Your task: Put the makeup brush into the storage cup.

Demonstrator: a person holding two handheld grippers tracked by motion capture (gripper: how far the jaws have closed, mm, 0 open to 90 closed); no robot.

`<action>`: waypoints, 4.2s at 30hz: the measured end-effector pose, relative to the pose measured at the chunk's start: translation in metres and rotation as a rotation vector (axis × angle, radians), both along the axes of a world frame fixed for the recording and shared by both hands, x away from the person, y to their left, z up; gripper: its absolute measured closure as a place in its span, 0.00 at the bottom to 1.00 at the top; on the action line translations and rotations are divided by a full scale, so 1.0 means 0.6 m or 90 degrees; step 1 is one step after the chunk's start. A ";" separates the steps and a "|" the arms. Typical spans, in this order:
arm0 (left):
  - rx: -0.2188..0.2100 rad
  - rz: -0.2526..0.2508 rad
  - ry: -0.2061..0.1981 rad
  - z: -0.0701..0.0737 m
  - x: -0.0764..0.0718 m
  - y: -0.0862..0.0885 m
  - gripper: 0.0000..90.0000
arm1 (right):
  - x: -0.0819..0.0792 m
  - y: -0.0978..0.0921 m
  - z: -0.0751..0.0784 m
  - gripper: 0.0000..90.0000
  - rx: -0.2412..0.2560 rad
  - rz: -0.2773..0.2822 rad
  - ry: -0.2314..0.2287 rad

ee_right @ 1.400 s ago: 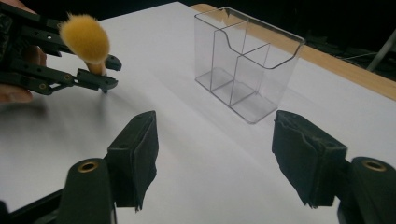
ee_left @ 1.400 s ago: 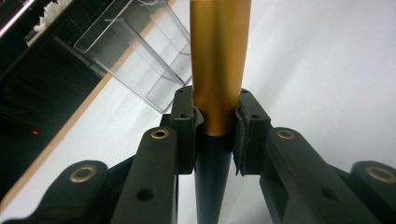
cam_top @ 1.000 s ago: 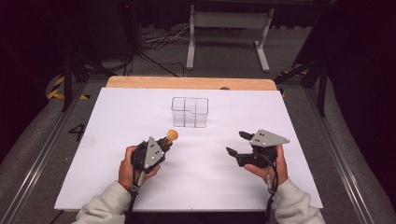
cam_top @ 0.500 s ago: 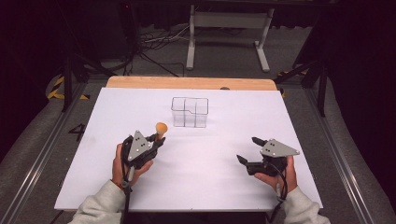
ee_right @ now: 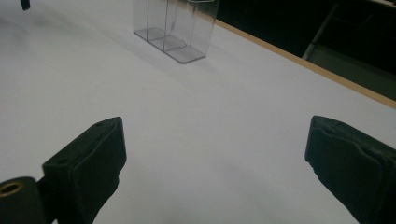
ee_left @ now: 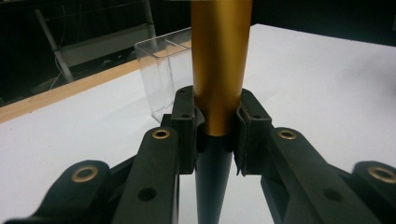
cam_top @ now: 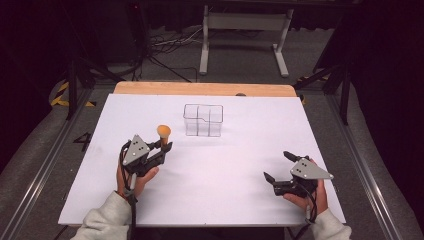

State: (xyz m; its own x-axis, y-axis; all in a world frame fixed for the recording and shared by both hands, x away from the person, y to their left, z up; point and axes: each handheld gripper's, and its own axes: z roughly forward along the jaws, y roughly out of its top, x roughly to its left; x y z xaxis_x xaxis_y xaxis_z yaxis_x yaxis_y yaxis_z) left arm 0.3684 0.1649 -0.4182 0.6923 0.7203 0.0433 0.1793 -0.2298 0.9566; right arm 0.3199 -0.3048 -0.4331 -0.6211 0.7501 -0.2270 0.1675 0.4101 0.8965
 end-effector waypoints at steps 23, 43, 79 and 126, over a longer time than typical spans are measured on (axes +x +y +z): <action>-0.083 -0.033 -0.031 0.039 0.031 -0.021 0.82 | -0.021 -0.010 -0.009 0.09 0.021 -0.034 -0.012; -0.096 -0.065 -0.049 0.091 0.074 -0.108 0.82 | -0.018 -0.008 -0.010 0.10 0.041 -0.031 -0.009; -0.087 -0.047 -0.049 0.116 0.175 -0.237 0.82 | -0.016 0.000 -0.005 0.10 0.066 -0.006 -0.015; -0.078 -0.033 -0.001 0.043 0.199 -0.255 0.81 | -0.015 0.004 -0.005 0.11 0.061 0.003 -0.014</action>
State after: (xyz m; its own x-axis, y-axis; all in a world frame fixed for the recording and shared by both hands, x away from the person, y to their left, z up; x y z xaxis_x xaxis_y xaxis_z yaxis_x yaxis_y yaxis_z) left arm 0.4878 0.0118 -0.3927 0.7290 0.6832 -0.0415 0.1682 -0.1200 0.9784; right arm 0.3109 -0.3025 -0.4361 -0.6206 0.7660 -0.1676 0.1458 0.3228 0.9352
